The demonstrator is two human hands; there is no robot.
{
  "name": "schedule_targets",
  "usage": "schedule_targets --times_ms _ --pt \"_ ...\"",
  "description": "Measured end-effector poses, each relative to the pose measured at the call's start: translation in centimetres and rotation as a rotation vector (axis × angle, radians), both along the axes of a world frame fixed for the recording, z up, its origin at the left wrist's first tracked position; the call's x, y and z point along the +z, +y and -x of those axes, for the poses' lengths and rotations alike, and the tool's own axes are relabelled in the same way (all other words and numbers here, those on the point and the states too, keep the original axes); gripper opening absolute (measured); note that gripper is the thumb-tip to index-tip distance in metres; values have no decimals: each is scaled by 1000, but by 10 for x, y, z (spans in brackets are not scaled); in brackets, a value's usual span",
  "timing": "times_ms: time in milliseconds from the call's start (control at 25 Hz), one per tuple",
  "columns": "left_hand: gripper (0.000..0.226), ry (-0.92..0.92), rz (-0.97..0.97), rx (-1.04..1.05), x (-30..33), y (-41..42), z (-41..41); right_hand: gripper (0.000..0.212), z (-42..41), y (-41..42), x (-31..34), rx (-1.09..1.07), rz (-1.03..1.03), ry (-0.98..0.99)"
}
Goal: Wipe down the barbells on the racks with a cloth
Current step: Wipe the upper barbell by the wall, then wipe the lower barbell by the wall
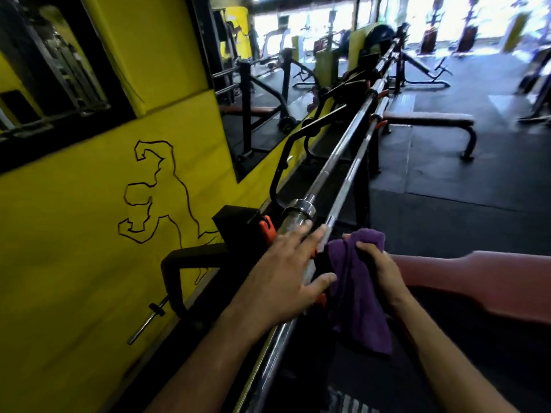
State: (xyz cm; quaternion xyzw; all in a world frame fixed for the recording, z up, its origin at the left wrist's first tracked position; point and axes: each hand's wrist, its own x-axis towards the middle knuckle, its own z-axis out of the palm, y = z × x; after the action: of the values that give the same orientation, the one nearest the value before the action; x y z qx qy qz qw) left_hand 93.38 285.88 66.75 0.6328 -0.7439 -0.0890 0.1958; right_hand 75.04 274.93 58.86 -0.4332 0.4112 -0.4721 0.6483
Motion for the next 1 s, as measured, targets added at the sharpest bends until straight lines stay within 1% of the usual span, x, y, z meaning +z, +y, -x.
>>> schedule_targets --times_ms 80,120,200,280,320,360,440,480,600,680,720,760,840,880,920,1000 --pt "78 251 36 -118 -6 -3 29 32 18 26 17 6 95 69" --pt "79 350 54 -124 -13 -2 42 31 25 38 24 24 147 123" --pt "86 541 39 -129 -31 -2 66 30 45 65 36 -68 186 188" --pt "87 711 -66 -148 -48 -6 87 28 70 89 42 -197 200 206" --pt "81 779 -143 -186 -56 -9 98 26 85 100 43 -255 200 235" --pt "69 819 -213 -255 -64 -14 113 23 103 109 39 -314 196 280" --pt "41 823 -297 -387 -74 -19 146 16 142 125 29 -406 189 398" --pt "34 815 -330 -441 -78 -21 162 15 162 133 23 -438 178 442" --pt "24 848 -463 -613 -80 -23 238 21 240 171 10 -559 119 462" --pt "16 820 -520 -687 -84 -26 299 24 299 196 3 -622 103 466" --pt "15 793 -534 -715 -86 -26 331 21 326 208 0 -660 88 468" --pt "19 771 -542 -742 -91 -26 365 17 352 219 -4 -703 65 461" --pt "36 754 -559 -754 -103 -25 424 11 393 233 -16 -781 2 438" --pt "45 740 -537 -752 -110 -21 457 10 416 240 -23 -837 -37 434" --pt "51 714 -500 -744 -117 -17 487 11 438 245 -28 -887 -78 437" --pt "59 651 -472 -780 -127 -3 537 21 478 251 -34 -987 -165 435"
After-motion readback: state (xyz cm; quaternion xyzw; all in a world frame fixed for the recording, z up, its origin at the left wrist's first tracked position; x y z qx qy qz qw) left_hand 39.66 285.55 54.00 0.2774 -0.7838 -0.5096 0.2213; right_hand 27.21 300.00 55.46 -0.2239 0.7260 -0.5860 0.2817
